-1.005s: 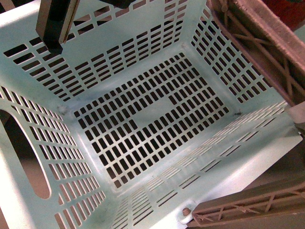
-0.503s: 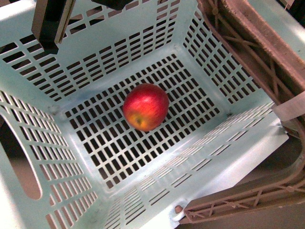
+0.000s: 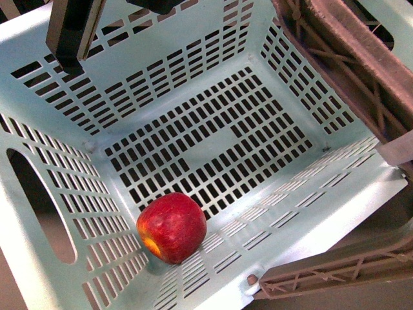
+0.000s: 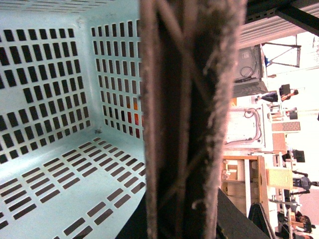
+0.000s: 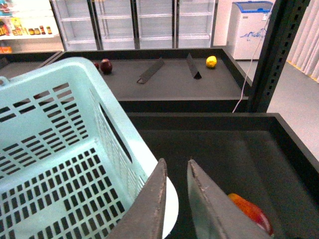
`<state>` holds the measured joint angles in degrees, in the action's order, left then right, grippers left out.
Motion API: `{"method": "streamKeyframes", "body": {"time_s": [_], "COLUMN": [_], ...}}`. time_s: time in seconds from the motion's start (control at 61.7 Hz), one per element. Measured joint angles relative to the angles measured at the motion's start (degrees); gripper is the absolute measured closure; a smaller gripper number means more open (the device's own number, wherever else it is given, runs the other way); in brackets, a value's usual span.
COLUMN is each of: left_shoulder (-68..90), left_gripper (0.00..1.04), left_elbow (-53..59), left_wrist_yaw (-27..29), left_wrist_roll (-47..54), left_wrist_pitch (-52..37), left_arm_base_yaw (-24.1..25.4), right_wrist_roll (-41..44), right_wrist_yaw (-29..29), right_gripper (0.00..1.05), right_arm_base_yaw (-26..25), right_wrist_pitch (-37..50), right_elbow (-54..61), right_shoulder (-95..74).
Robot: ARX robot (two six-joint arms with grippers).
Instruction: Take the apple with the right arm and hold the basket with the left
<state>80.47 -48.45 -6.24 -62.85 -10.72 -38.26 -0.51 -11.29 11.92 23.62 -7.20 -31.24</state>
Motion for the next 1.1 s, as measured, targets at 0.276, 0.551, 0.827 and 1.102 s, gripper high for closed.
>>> {"method": "streamKeyframes", "body": {"time_s": [0.276, 0.551, 0.827, 1.102], "left_shoulder": [0.0, 0.0, 0.0, 0.0], "left_gripper": [0.98, 0.98, 0.98, 0.98], "left_elbow": [0.02, 0.02, 0.0, 0.0], "left_wrist_yaw": [0.04, -0.15, -0.09, -0.11], "left_wrist_roll": [0.02, 0.0, 0.02, 0.0], "left_wrist_pitch": [0.0, 0.0, 0.0, 0.0], "left_arm_base_yaw": [0.0, 0.0, 0.0, 0.0], "right_wrist_roll": [0.15, 0.22, 0.22, 0.24], "right_wrist_yaw": [4.63, 11.15, 11.28, 11.17], "right_gripper": [1.03, 1.03, 1.03, 1.03], "right_arm_base_yaw": [-4.94, -11.69, -11.74, -11.74], "right_wrist_pitch": [-3.67, -7.96, -10.86, -23.12], "right_elbow": [3.21, 5.09, 5.95, 5.92], "right_shoulder": [6.91, 13.03, 18.58, 30.14]}}
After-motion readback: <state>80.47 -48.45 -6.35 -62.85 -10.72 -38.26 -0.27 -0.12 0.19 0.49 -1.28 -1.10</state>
